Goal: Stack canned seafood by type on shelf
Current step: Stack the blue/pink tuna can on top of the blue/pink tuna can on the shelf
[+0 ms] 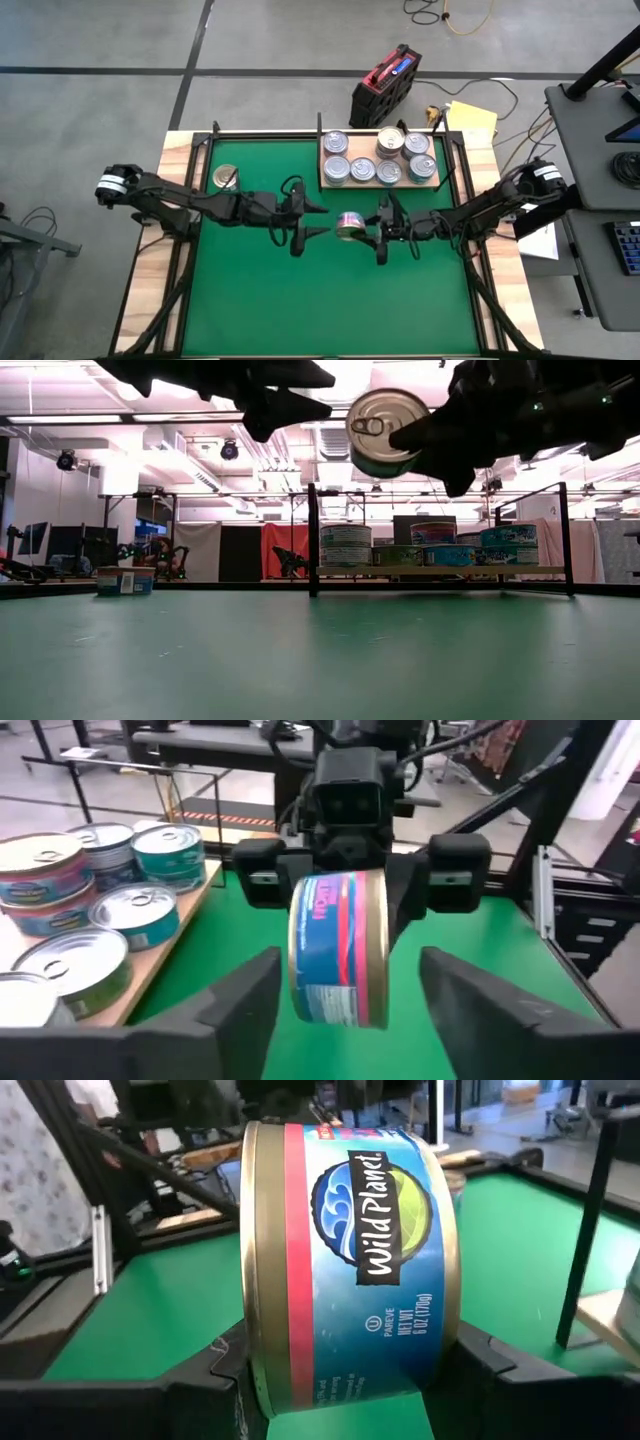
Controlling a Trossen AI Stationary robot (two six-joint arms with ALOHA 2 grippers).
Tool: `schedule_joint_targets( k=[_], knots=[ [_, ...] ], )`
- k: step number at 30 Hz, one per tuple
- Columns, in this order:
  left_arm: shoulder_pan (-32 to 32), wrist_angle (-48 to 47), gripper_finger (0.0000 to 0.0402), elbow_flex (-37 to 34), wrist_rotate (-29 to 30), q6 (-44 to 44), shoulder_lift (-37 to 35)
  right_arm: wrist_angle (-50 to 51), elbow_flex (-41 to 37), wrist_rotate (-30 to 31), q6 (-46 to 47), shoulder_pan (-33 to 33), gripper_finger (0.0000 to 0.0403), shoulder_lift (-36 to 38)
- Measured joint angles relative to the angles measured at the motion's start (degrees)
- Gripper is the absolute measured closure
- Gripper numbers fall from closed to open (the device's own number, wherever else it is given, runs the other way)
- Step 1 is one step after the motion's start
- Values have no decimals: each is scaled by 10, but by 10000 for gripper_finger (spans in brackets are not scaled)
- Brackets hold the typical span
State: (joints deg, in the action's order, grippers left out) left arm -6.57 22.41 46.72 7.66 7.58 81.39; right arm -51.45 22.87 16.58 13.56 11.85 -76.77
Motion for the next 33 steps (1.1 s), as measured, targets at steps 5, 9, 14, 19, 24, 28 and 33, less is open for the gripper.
schedule_joint_targets(
  k=[5, 9, 14, 19, 24, 28, 33],
  knots=[
    [-1, 0, 135, -3, -1, 0, 1, -21, 9, 10, -20, 3, 222, 0],
    [0, 29, 120, -2, -11, -4, 21, -13, 39, 12, -57, 1, 222, 0],
    [-1, 34, 117, 11, -12, -4, 44, 45, 75, 6, -75, 3, 222, -3],
    [-1, 62, 119, 13, -26, -17, 52, 64, 91, -6, -83, 3, 222, -7],
    [-1, 65, 150, 13, -53, -27, 52, 65, 93, -9, -83, 3, 222, -10],
    [-1, 66, 194, 13, -62, -26, 56, 63, 94, -23, -77, 3, 222, -10],
    [0, 65, 226, 13, -62, -18, 56, 64, 95, -24, -68, 3, 222, -11]
  ],
)
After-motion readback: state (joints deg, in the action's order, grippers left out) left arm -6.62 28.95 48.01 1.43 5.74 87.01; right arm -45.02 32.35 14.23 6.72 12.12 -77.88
